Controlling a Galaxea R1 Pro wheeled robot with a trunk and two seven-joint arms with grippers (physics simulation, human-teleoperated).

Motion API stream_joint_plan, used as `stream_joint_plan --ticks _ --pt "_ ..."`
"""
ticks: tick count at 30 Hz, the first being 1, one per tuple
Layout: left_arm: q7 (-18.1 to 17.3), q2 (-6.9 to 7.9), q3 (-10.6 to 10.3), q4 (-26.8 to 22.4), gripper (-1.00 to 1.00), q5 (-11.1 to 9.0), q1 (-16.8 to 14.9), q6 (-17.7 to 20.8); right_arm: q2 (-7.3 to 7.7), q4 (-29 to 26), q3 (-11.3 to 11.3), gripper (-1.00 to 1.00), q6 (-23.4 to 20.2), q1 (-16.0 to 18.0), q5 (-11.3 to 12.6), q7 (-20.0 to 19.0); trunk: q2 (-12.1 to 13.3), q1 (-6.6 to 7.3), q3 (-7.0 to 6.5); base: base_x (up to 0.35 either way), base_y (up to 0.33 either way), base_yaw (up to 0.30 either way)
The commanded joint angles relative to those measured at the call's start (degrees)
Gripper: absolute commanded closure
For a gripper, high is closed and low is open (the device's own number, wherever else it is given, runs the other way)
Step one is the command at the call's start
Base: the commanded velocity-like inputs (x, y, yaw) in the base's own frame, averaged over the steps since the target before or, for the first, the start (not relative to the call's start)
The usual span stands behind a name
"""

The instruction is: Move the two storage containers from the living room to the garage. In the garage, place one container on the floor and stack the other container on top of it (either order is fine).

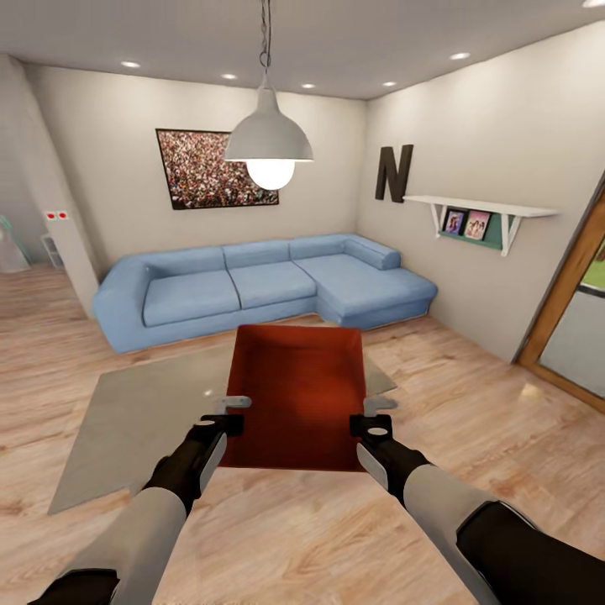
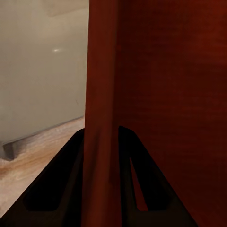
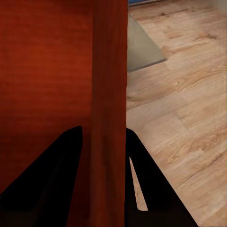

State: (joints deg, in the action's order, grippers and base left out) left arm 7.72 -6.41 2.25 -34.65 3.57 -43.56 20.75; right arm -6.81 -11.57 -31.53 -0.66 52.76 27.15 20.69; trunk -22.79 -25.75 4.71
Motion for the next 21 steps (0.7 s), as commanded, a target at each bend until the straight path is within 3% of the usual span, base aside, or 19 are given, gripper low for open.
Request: stream_joint_plan --ticks 1,21 --pt "-0.16 -0.35 0.82 0.02 1.00 0.21 -0.03 0.34 -0.57 -0.21 0.77 1.00 0.47 0.06 -0.95 0.05 -0.13 -0.04 0.09 0.000 0.000 0.290" --pt "-0.16 -0.35 0.82 0.02 1.00 0.21 -0.03 0.34 -0.66 -0.21 0.77 1.00 0.40 0.06 -0.95 0.05 -0.13 -0.04 -0.56 0.000 0.000 0.290"
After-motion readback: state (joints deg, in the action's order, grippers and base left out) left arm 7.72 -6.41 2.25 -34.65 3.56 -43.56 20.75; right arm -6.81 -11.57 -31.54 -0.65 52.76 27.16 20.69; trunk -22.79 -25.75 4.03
